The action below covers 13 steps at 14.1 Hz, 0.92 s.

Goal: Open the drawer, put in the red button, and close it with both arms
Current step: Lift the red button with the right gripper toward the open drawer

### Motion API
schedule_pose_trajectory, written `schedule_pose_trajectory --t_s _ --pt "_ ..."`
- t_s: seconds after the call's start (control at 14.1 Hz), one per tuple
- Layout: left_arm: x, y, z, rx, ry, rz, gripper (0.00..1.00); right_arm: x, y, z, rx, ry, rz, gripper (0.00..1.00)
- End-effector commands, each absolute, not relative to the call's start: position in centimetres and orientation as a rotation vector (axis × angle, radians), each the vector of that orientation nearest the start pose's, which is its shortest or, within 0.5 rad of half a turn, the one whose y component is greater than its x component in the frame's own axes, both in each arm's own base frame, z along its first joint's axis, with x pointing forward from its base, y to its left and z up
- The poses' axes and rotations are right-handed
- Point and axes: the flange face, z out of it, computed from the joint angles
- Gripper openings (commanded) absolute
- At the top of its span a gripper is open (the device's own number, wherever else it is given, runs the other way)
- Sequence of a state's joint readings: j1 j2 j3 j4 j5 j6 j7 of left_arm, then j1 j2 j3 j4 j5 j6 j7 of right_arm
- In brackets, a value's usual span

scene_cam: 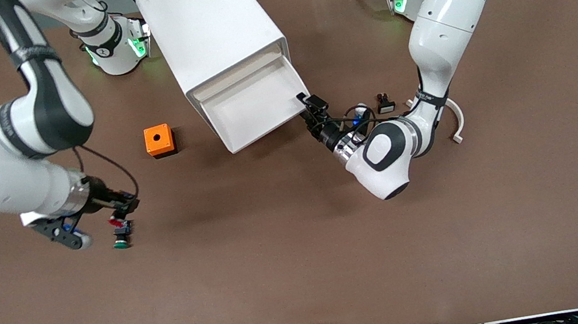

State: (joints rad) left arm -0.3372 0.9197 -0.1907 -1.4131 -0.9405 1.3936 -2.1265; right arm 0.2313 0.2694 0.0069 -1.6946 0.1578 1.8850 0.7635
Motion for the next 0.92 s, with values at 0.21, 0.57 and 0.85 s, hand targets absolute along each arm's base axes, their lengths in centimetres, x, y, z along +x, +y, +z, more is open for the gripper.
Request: schedule_pose_trajectory --t_s 0.21,0.57,0.85 --pt "55.3 -36.4 19.9 -1.406 -1.706 1.768 1.0 53.9 31.5 49.6 -2.808 1.067 0.154 0.0" --pt "58.9 -34.0 23.0 -1.732 -1.657 1.873 1.0 44.2 42.7 50.6 -2.814 1.201 0.096 0.0" --pt "59.8 -33.2 24.6 -2.141 -1.488 1.769 1.0 36.7 49.1 48.7 -2.802 1.285 0.055 0.0"
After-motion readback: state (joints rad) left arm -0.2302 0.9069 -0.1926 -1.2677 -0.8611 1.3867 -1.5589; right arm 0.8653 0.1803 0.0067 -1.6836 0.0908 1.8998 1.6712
